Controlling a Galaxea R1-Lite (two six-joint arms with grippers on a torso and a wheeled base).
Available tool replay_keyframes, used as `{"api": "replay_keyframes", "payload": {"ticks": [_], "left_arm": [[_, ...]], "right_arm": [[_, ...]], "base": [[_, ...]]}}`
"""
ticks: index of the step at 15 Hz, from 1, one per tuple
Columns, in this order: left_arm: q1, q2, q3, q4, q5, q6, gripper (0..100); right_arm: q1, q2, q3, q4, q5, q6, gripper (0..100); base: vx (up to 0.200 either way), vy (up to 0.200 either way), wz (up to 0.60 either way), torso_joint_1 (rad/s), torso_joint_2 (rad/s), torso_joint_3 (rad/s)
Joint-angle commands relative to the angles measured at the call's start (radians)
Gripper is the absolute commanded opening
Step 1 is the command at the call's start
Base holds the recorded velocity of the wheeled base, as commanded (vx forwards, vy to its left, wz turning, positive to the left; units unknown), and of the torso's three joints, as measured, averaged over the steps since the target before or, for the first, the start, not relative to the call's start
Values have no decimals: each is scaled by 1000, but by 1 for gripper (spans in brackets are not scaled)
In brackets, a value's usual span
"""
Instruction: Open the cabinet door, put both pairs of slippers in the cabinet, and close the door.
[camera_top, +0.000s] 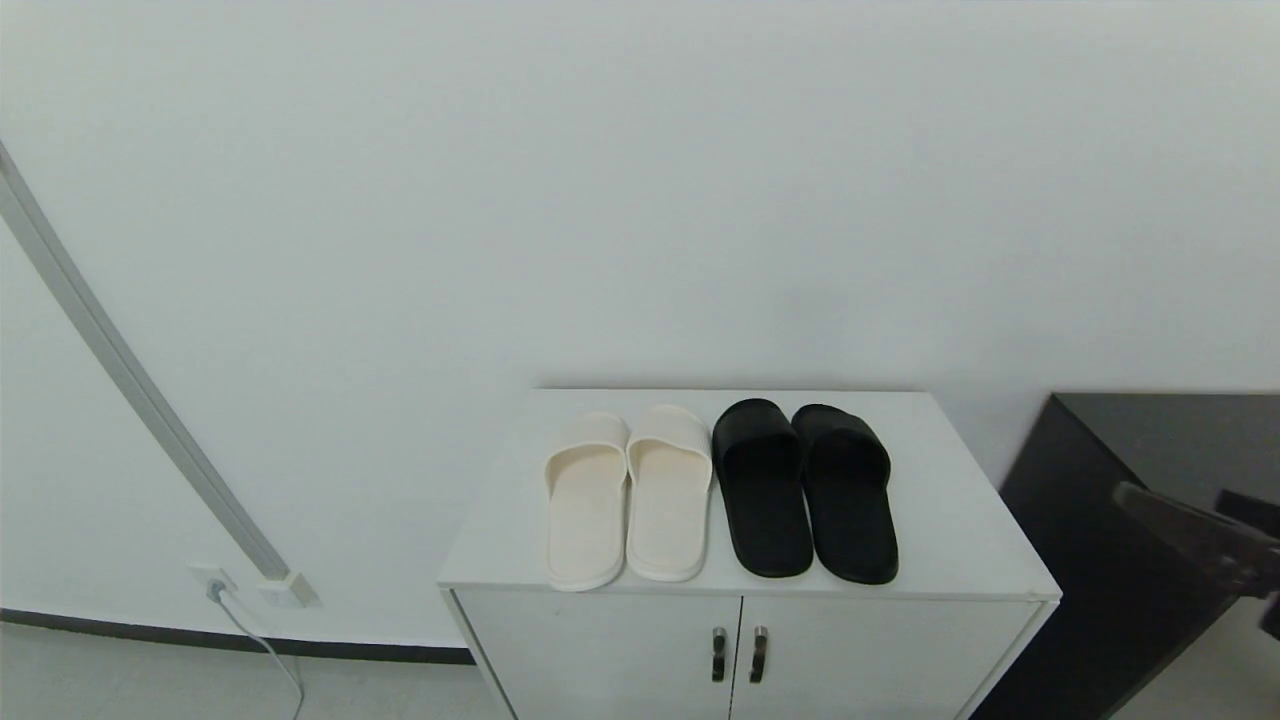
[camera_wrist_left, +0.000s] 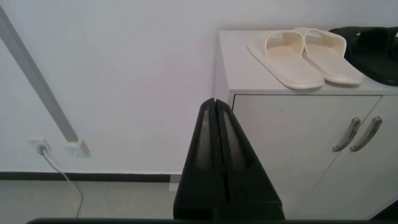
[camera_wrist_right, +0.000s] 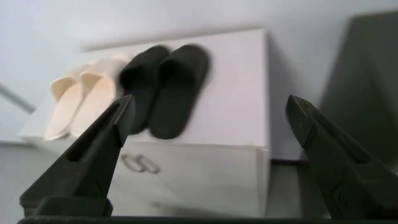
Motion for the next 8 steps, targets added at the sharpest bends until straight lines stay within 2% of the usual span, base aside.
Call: {"api": "replay_keyframes", "payload": {"ticks": [1,5,8], "left_arm": [[0,0,0,0,1,-1,0],[0,2,0,0,-12,-1,0],[0,2,-2,2,-13,-1,0]], "right_arm": [[212,309,-129,-56,-137,58,100],[267,524,-224,-160,-147,56,100],[277,714,-291,-283,-232,56,100]], "base": [[0,0,0,0,0,0],[0,0,0,0,0,0],[0,0,0,0,0,0]]}}
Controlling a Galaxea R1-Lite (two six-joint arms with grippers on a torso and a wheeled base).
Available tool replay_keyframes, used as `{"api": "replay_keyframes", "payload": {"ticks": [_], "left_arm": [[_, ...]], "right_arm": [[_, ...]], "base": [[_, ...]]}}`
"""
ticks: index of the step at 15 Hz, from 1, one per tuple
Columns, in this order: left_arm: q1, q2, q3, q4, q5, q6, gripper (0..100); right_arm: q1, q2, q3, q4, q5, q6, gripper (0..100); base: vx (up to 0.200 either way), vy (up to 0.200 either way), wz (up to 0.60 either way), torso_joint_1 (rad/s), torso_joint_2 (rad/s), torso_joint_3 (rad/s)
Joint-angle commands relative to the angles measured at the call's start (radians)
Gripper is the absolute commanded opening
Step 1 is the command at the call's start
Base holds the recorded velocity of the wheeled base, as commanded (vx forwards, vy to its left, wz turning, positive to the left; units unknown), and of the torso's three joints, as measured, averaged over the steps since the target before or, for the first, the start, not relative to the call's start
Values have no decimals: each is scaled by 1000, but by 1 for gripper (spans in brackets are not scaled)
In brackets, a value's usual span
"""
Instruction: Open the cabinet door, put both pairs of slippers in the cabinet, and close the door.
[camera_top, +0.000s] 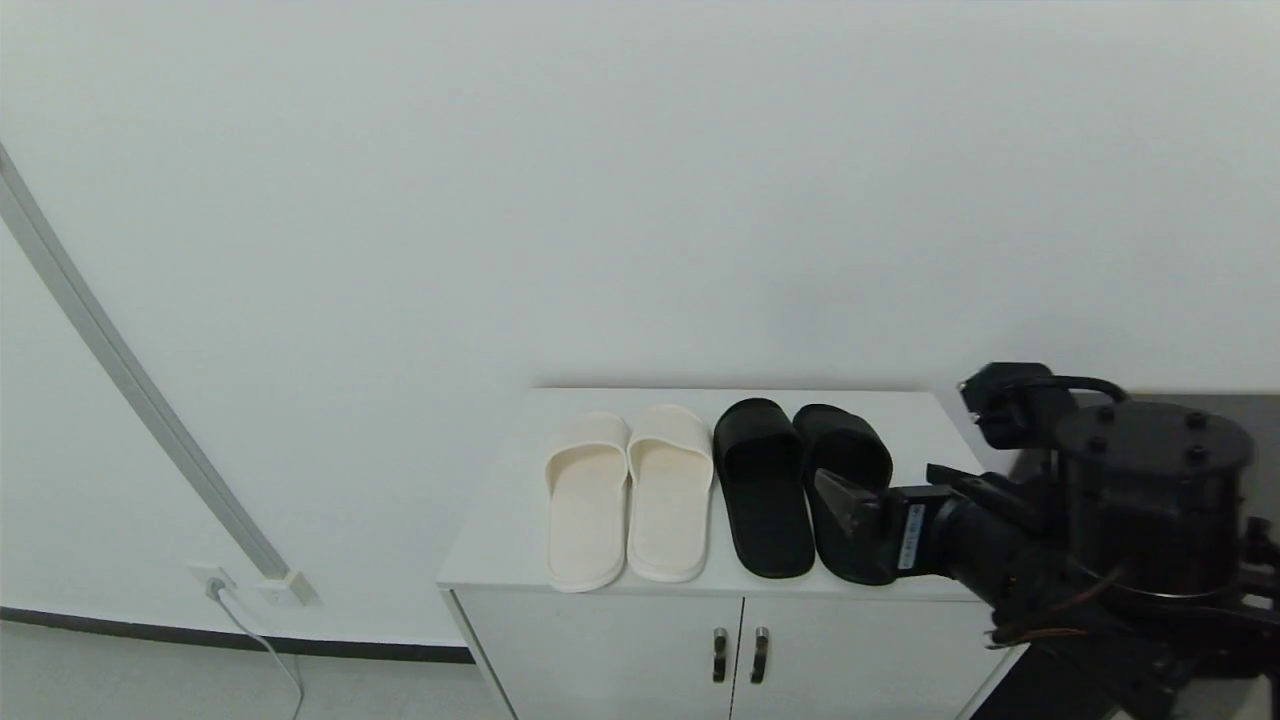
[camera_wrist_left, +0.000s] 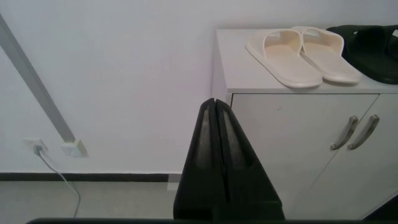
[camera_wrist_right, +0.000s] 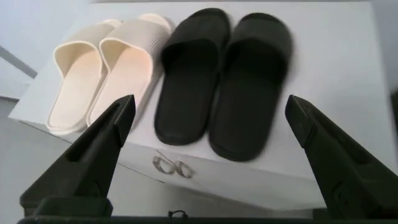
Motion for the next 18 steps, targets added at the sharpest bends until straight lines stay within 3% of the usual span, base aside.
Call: {"api": "replay_keyframes", "payload": {"ticks": [1,6,18], "left_arm": [[0,2,0,0,1,0,0],[0,2,0,0,1,-5,0],[0,2,0,-1,0,-5,0]], "right_arm": [[10,234,-54,-106,-54,1,100],[-34,399,-84,-225,-57,-1,100],[-180,637,-374,-251,-49,-87,100]], "base": [[0,0,0,0,0,0],[0,0,0,0,0,0],[0,0,0,0,0,0]]}}
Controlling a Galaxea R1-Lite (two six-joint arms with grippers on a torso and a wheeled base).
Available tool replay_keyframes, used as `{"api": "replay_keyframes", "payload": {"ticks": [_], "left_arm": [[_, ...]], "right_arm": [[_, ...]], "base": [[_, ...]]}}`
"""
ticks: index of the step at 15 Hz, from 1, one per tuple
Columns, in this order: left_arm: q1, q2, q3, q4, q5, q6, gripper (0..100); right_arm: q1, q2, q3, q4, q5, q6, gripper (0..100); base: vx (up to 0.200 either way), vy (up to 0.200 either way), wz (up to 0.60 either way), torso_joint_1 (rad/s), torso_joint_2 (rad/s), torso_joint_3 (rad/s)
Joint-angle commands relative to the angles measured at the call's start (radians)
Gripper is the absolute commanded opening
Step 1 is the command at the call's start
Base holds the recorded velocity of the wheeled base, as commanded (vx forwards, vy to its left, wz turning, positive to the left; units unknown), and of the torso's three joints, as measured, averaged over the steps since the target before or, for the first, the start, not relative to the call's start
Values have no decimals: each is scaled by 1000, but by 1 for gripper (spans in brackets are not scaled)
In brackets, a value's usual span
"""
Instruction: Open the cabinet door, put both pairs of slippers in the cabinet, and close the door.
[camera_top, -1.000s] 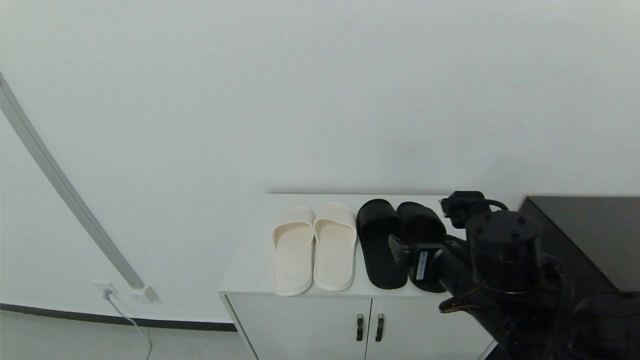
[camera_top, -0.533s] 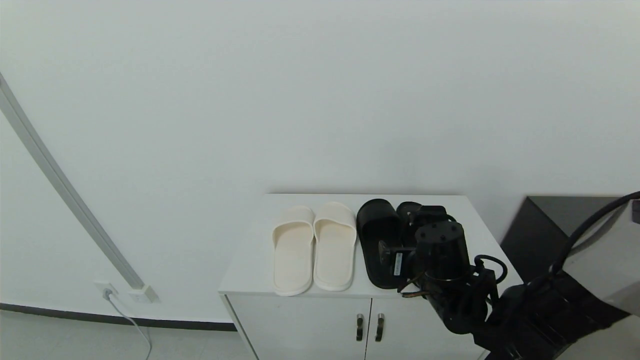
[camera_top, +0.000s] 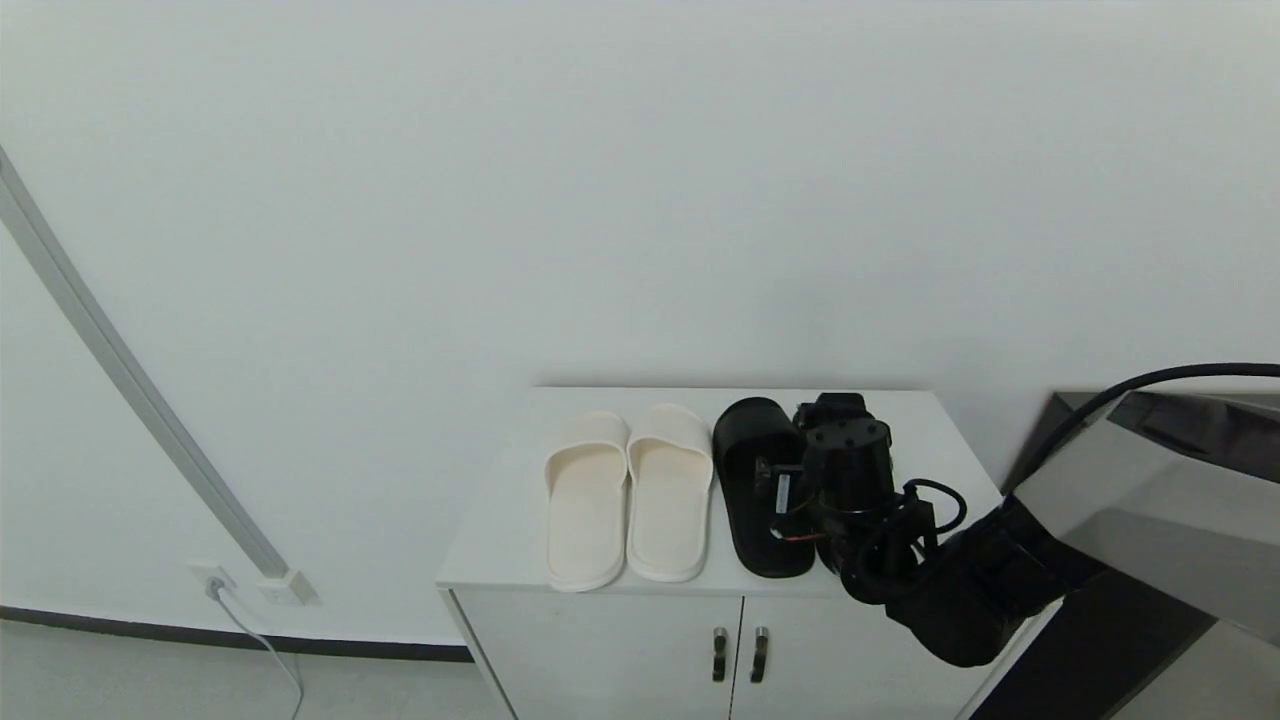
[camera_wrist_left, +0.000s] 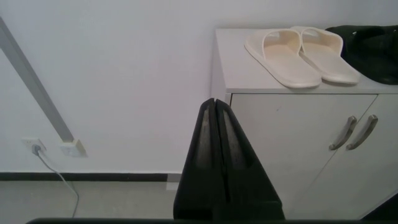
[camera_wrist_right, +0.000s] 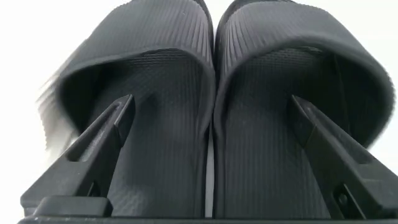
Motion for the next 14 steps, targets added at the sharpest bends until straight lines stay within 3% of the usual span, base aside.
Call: {"api": "replay_keyframes", "payload": {"ticks": [1,3,4,10,14], "left_arm": [[0,2,0,1,0,0,0],[0,2,0,-1,0,0,0],[0,2,0,1,0,0,0],[0,2,0,-1,0,-2,0],[0,2,-2,-1,0,-2,0]], "right_arm": [[-20,43,-47,-28,4,-26,100],[-32,63,-73,-54,4,-63,100],[-33,69,-80,-54,5,-65,0],[-32,48,-65,-55,5,-65,0],[-15,-63,38,-60,7,-72,0]], "base": [[0,0,0,0,0,0],[0,0,0,0,0,0],[0,0,0,0,0,0],[0,0,0,0,0,0],[0,0,0,0,0,0]]}}
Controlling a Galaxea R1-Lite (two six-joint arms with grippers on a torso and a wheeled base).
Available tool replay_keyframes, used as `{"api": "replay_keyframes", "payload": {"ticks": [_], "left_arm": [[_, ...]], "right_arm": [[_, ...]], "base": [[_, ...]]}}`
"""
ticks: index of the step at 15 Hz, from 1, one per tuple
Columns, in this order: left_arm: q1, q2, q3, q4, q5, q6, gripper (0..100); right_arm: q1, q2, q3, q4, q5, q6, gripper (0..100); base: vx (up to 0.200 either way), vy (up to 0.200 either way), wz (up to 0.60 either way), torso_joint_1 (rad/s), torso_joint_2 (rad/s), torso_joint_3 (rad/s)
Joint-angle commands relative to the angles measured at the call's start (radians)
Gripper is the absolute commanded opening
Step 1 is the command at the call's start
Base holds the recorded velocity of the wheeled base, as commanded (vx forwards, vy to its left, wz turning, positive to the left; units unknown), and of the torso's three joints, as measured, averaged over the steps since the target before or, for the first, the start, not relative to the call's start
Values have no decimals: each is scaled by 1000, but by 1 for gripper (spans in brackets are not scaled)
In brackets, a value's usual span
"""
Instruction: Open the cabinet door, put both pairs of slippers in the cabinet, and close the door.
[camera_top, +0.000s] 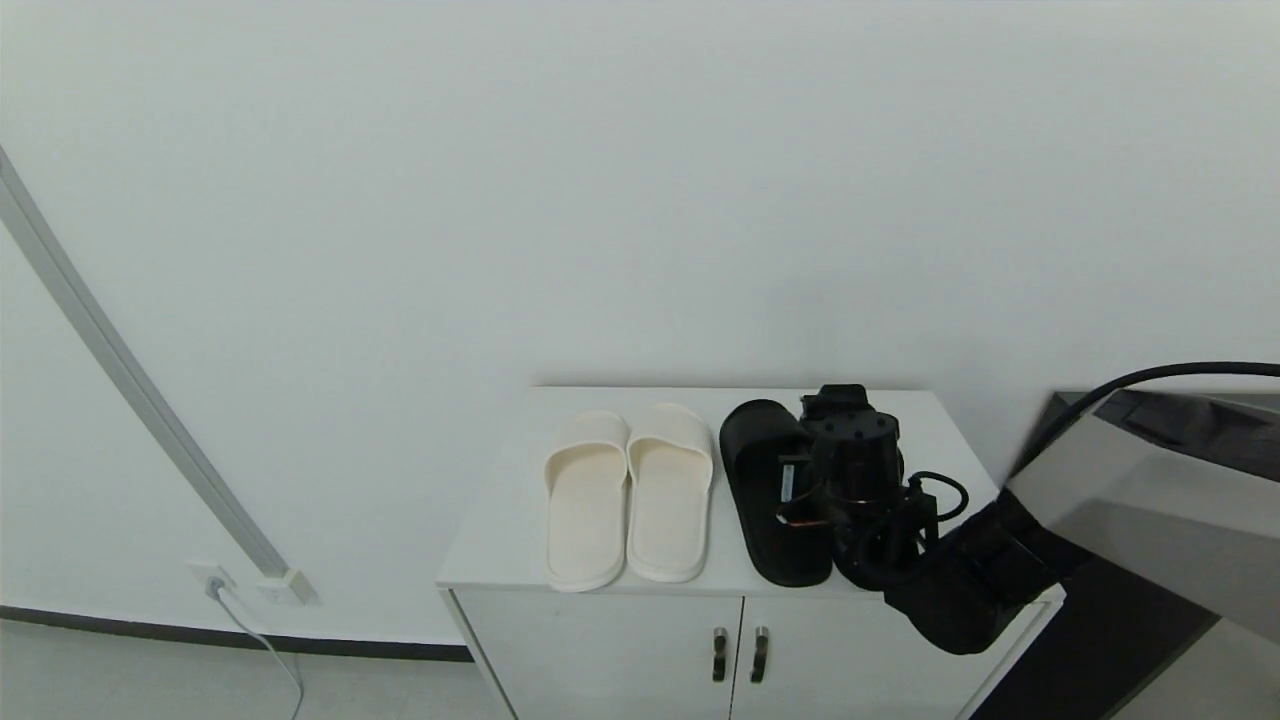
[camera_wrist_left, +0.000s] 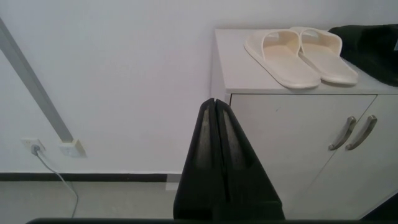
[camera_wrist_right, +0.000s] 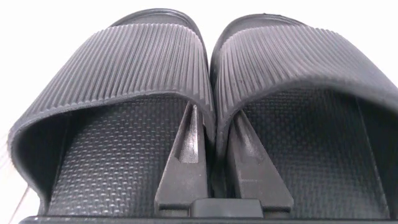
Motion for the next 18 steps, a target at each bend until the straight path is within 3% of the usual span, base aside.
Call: {"api": "replay_keyframes", "payload": {"ticks": [1,4,6,8,9,11,13,18], "left_arm": [[0,2,1,0,0,-2,0],[0,2,0,0,0,-2,0],[0,2,0,0,2,-18,0],[0,2,0,0,2,-17,0],[0,2,1,0,2,-17,0],[0,2,1,0,2,-17,0],[0,2,0,0,2,-17,0],[0,2,0,0,2,-17,0]], "right_arm": [[29,-152,113,-6,21,-17,0],[92,-327,279,-1,156,-27,0],[146,-445,368,5,229,-56,0],[193,-509,405,22,271,-56,0],[250,-595,445,115,308,-56,0],[264,-640,443,218,311,-55,0],[262,-641,448,221,313,-55,0],[259,-641,463,220,314,-55,0]], "base": [[0,0,0,0,0,0],[0,0,0,0,0,0],[0,0,0,0,0,0],[0,0,0,0,0,0],[0,0,0,0,0,0],[0,0,0,0,0,0],[0,0,0,0,0,0],[-200,0,0,7,4,1]]}}
